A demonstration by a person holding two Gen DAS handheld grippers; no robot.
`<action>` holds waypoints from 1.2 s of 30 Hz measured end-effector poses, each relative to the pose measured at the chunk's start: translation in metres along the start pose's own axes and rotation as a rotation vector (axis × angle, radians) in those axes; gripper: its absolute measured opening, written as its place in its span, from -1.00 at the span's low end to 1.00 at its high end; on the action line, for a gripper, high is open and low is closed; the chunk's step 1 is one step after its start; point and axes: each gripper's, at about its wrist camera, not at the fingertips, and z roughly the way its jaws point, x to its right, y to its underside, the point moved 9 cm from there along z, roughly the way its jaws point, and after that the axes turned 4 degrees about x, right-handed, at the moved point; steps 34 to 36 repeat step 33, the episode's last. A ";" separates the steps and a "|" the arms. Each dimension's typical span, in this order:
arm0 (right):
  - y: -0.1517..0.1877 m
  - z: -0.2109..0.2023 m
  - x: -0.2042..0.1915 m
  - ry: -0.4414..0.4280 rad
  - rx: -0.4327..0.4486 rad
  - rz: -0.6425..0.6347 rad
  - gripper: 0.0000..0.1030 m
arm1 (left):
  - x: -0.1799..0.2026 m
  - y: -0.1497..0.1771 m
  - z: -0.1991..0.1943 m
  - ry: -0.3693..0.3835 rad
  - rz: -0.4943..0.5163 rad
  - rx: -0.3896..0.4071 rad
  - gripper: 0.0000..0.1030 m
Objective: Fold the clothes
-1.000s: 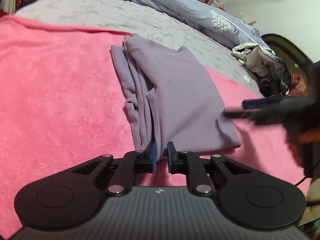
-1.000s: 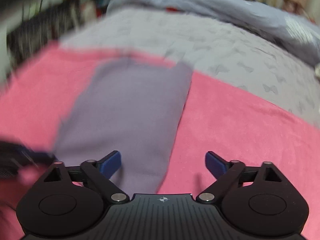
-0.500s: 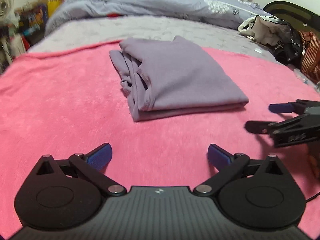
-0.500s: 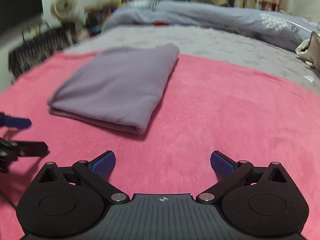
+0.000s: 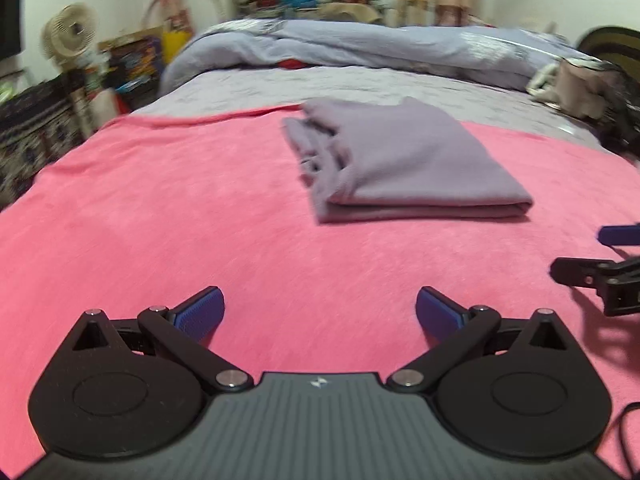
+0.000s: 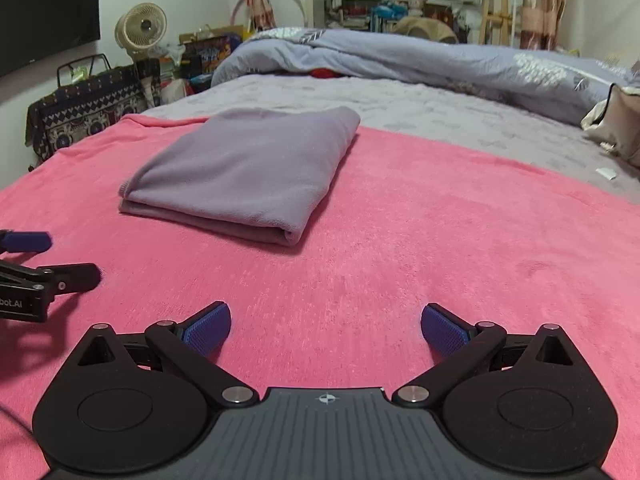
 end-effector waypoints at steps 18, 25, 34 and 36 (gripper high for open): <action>0.004 0.001 0.005 -0.003 0.034 0.026 1.00 | 0.002 0.007 -0.010 -0.125 0.002 0.028 1.00; 0.004 0.002 0.005 -0.004 0.039 0.031 1.00 | 0.000 0.007 -0.008 -0.111 -0.019 0.028 1.00; 0.004 0.001 0.005 -0.001 0.041 0.033 1.00 | -0.002 0.008 -0.009 -0.105 -0.027 0.037 1.00; 0.004 0.001 0.005 -0.001 0.041 0.033 1.00 | -0.002 0.008 -0.009 -0.105 -0.027 0.037 1.00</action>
